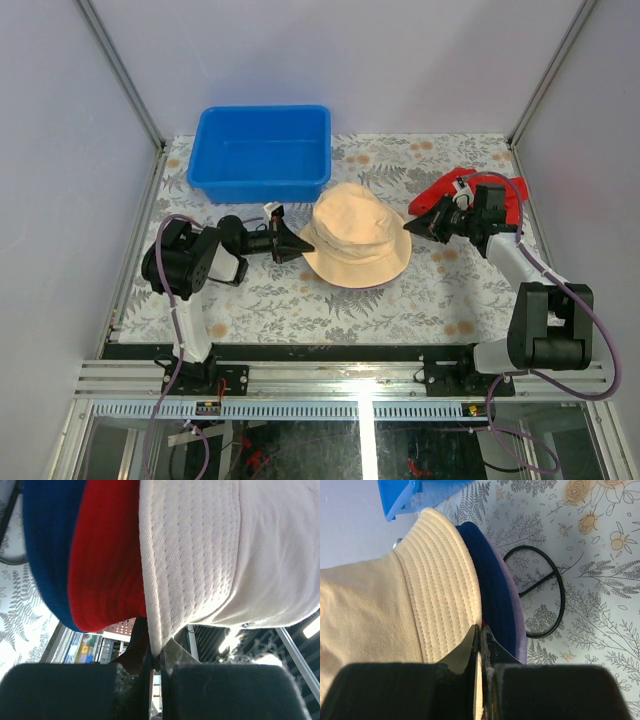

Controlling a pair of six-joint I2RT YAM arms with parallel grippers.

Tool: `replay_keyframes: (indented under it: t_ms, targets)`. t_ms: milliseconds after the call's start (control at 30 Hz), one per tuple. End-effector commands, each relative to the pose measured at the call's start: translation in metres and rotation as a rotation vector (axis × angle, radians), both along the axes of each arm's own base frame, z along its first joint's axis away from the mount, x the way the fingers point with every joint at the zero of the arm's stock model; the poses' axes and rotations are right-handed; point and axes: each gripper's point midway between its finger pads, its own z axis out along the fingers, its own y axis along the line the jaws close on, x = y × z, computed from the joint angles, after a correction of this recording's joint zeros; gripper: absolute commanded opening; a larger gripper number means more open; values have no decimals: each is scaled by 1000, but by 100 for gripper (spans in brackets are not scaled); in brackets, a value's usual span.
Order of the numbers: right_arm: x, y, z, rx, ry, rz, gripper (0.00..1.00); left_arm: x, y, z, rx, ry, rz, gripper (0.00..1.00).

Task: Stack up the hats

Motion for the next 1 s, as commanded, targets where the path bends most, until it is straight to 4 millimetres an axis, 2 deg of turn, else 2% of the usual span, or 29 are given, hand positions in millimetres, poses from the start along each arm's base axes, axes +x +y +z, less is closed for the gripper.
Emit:
replay_keyframes:
  t_ms: [0, 367, 733, 867, 967]
  targets:
    - [-10, -14, -20, -89, 34, -35, 0, -9, 5, -17, 6, -27, 16, 0]
    - [-13, -34, -57, -216, 131, -98, 0, -13, 4, -44, 26, 26, 14, 0]
    - [-18, -52, -90, -332, 214, -136, 0, -12, -1, -48, 23, 23, -3, 1]
    - [-23, -56, -96, -364, 223, -137, 0, -12, -3, -50, 24, 25, -6, 1]
    - [-20, -53, -87, -350, 195, -135, 0, -12, -5, -48, 19, 21, -9, 2]
